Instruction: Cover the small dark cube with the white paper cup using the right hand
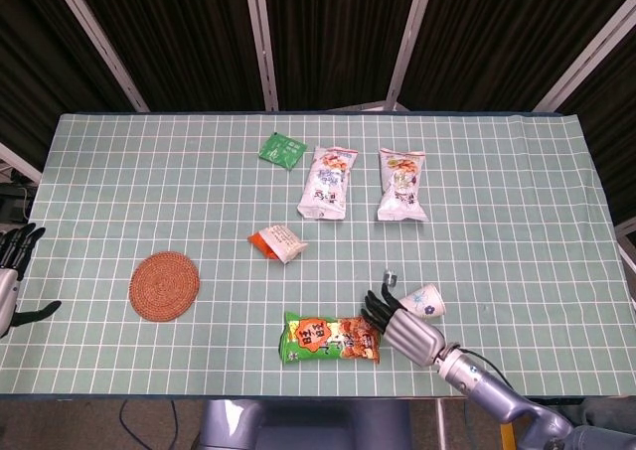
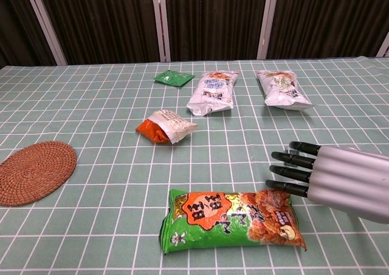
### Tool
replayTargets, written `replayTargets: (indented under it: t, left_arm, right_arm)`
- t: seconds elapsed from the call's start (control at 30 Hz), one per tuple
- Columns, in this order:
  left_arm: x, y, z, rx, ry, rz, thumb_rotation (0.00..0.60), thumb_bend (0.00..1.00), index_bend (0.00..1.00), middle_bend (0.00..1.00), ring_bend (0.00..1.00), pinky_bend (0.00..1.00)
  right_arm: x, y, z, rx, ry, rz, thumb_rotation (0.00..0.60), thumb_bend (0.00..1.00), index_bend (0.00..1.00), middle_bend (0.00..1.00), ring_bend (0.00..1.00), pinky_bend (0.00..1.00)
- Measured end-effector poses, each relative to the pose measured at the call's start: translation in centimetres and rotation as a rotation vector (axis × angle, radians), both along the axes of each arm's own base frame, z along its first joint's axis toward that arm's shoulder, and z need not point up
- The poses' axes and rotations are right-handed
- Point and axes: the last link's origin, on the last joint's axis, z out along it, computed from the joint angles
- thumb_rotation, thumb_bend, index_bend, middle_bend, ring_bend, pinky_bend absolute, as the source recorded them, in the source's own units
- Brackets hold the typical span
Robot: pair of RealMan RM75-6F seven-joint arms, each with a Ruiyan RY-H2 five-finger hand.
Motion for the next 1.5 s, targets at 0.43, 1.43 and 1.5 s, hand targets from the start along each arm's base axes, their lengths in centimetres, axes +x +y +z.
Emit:
replayTargets:
  t: [0.43,1.43,1.5]
  left_arm:
    - [0.1,0.0,-0.2,-0.006,0.004,-0.003,0.600,0.00,0.00,0.00,0.00,0.00]
    - [0.3,-0.1,-0.2,-0.015,-0.012,-0.007,0.600,0.00,0.00,0.00,0.00,0.00]
    - [0.3,-0.1,-0.2,-0.019,-0.016,-0.008,0.600,0.00,0.00,0.00,0.00,0.00]
  right_arm:
    - [-1.4,-0.4,0.5,-0.052,0.062,-0.027,0.600,0.08,0.10,0.24,0.09,0.34]
    - [-0.5,-1.3,2.4,-0.026,-0.339,-0.236,0.600,0.24,0.24,0.37,0.20,0.45]
    - [0.0,-1.8,2.9,-0.016,-0.454,-0.317,0.600,0.24,0.24,0.37,0.20,0.45]
